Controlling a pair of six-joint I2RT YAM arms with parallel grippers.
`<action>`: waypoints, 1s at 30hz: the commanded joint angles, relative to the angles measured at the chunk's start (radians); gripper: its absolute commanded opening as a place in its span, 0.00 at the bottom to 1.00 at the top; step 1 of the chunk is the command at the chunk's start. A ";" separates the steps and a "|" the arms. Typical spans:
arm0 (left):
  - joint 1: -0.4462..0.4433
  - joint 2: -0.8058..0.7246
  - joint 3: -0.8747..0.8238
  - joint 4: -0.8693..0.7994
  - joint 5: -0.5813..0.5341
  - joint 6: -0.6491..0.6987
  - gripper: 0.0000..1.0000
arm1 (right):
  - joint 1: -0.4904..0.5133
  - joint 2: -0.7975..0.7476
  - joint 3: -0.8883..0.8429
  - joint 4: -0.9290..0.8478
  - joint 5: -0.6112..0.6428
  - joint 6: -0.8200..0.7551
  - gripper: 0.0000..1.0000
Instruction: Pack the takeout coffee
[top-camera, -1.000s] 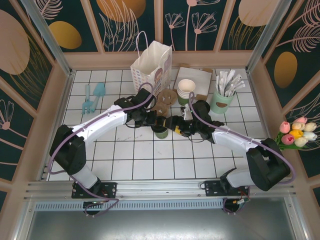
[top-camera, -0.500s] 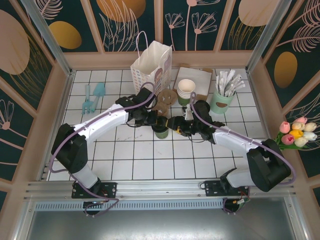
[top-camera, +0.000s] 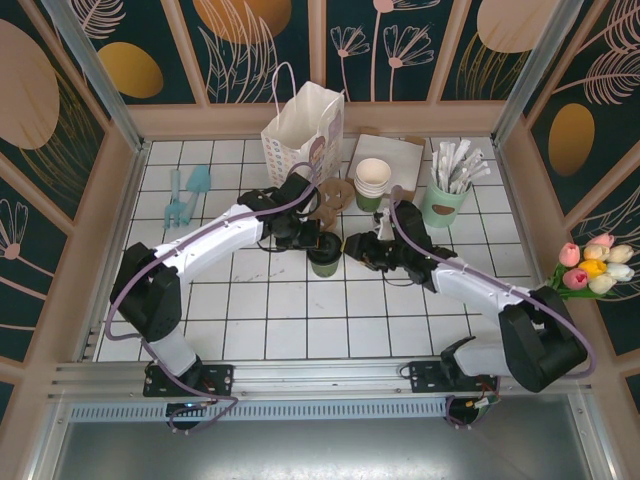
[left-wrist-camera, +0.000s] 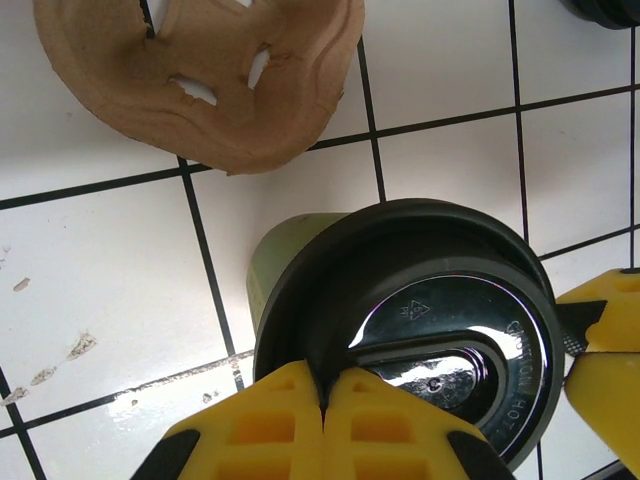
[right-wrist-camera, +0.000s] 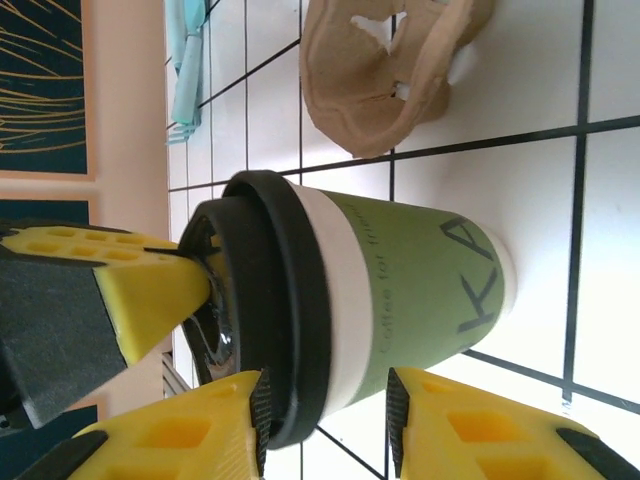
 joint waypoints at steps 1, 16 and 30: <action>-0.006 0.044 0.007 -0.062 -0.008 0.022 0.00 | -0.006 -0.072 -0.020 0.053 0.036 -0.004 0.39; -0.012 0.052 0.013 -0.053 -0.004 0.026 0.00 | -0.012 0.054 0.011 0.051 -0.068 -0.017 0.34; -0.023 0.159 -0.155 -0.058 0.010 0.037 0.00 | -0.010 0.122 -0.058 -0.172 0.031 -0.033 0.30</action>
